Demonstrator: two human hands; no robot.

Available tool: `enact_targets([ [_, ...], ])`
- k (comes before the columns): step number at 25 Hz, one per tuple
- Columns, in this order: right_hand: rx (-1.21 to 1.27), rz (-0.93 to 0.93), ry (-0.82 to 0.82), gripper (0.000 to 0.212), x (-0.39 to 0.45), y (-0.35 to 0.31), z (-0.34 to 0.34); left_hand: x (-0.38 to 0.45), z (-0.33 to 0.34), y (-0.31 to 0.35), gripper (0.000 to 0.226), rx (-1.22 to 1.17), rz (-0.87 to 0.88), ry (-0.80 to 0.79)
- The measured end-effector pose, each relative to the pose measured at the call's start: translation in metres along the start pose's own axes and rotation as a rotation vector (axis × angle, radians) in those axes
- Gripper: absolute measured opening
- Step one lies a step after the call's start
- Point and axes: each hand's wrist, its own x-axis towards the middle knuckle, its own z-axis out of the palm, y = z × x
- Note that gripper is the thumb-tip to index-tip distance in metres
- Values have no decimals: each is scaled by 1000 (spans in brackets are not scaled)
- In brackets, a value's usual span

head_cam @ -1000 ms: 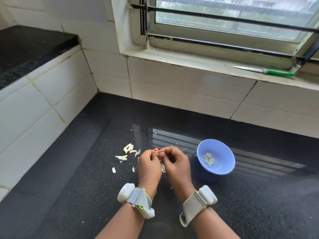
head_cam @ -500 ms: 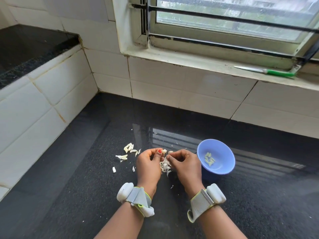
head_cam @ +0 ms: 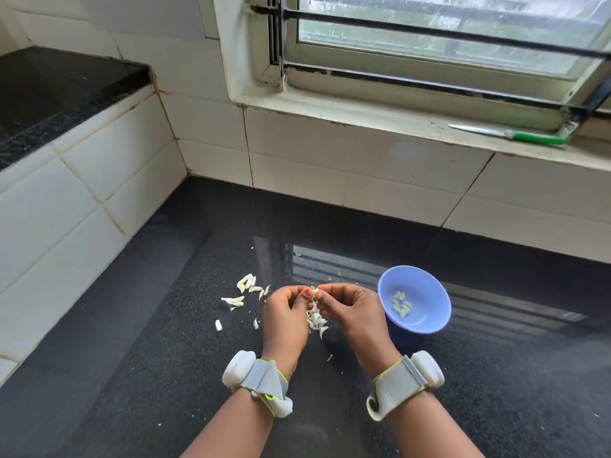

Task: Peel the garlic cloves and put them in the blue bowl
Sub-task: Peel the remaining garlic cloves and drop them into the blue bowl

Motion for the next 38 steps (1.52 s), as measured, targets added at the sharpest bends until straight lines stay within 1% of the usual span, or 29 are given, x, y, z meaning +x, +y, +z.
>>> enact_targets([
  [3, -185, -115, 47, 5, -2, 1, 2, -1, 0, -2, 10, 45, 45, 29],
  [6, -267, -194, 59, 3, -3, 2, 2, -2, 0, -2, 10, 54, 48, 51],
  [8, -189, -150, 36, 4, 1, 1, 1, -2, 0, 0, 11, 35, 54, 8],
  [11, 150, 21, -58, 7, 6, -3, 1, -5, 2, 4, 19, -76, 16, -121],
  [13, 279, 82, -34, 15, 9, -4, 0, -5, 4, 2, 15, -125, -9, -137],
  [16, 334, 118, 23, 19, 7, -2, -1, -4, 6, 2, 10, -197, -72, -69],
  [19, 336, 143, -3, 22, 2, 1, 0, -2, 5, 3, 9, -199, -82, -43],
  [22, 328, 135, 44, 13, 1, 0, 1, -2, 4, -1, 9, -125, -58, -68],
  [24, 309, 116, 75, 8, 2, -2, 4, -3, 4, -3, 12, -62, -23, -79],
  [26, 231, 79, 62, 9, 1, -3, 5, -3, 2, -3, 12, 22, 38, -53],
  [28, 137, 23, 34, 12, 1, -4, 6, -2, -1, -1, 10, 147, 143, -5],
  [30, 98, -4, 7, 12, 2, -6, 5, -1, -4, 0, 8, 271, 278, 25],
  [32, 113, 25, -32, 12, 5, -6, 2, 0, -4, 0, 8, 366, 394, 20],
  [34, 129, 77, -91, 13, 8, -6, -3, 0, -3, -3, 11, 411, 469, 0],
  [36, 169, 134, -132, 15, 9, -4, -5, -1, -2, -5, 12, 432, 494, -9],
  [38, 237, 169, -122, 15, 9, -4, -6, -1, 0, -5, 10, 437, 483, -11],
])
